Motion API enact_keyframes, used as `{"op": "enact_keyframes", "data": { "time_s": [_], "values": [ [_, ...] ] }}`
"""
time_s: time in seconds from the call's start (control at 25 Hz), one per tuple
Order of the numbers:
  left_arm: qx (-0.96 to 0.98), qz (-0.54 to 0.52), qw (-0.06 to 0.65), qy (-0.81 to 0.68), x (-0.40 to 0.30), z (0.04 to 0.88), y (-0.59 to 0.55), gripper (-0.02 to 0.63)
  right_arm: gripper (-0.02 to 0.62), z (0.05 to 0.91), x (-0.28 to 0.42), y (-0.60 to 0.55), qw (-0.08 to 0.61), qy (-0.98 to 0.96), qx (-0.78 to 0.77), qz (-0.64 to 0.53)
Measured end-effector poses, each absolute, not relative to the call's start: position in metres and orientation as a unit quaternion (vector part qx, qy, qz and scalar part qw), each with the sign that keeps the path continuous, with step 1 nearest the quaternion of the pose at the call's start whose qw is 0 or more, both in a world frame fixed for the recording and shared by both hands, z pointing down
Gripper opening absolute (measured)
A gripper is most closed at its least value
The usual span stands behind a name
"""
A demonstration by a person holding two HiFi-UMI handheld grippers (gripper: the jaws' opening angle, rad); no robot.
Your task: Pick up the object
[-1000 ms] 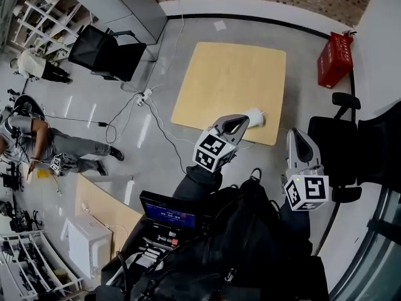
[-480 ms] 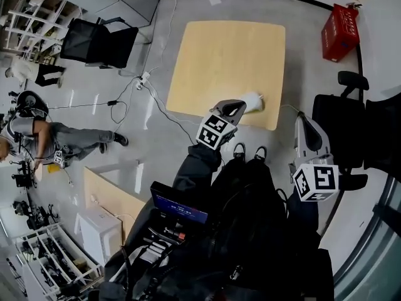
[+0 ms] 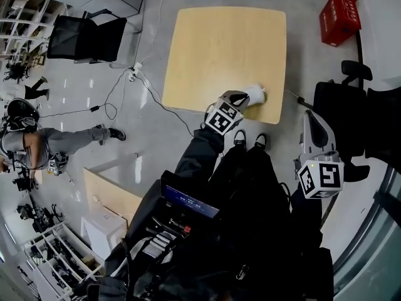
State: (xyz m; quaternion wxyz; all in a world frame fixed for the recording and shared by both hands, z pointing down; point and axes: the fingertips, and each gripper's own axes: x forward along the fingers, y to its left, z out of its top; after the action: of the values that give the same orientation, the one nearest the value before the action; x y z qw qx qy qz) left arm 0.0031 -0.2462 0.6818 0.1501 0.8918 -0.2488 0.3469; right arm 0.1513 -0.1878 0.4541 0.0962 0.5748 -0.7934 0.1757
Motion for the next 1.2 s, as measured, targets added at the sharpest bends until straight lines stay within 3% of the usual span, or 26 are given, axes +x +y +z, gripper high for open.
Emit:
{"op": "enact_keyframes", "data": {
  "time_s": [0.28,0.68,1.2],
  "values": [
    [0.882,0.392,0.151,-0.216,0.004,0.722,-0.253,0.066,0.005,0.468,0.154,-0.202,0.113,-0.782,0.583,0.189],
    [0.87,0.456,0.121,-0.146,0.016,0.765,-0.246,0.321,0.005,0.482,0.169,-0.211,0.127,-0.763,0.6,0.205],
    [0.854,0.503,0.084,-0.102,0.023,0.806,-0.249,0.38,0.005,0.493,0.183,-0.211,0.14,-0.747,0.613,0.217]
  ]
}}
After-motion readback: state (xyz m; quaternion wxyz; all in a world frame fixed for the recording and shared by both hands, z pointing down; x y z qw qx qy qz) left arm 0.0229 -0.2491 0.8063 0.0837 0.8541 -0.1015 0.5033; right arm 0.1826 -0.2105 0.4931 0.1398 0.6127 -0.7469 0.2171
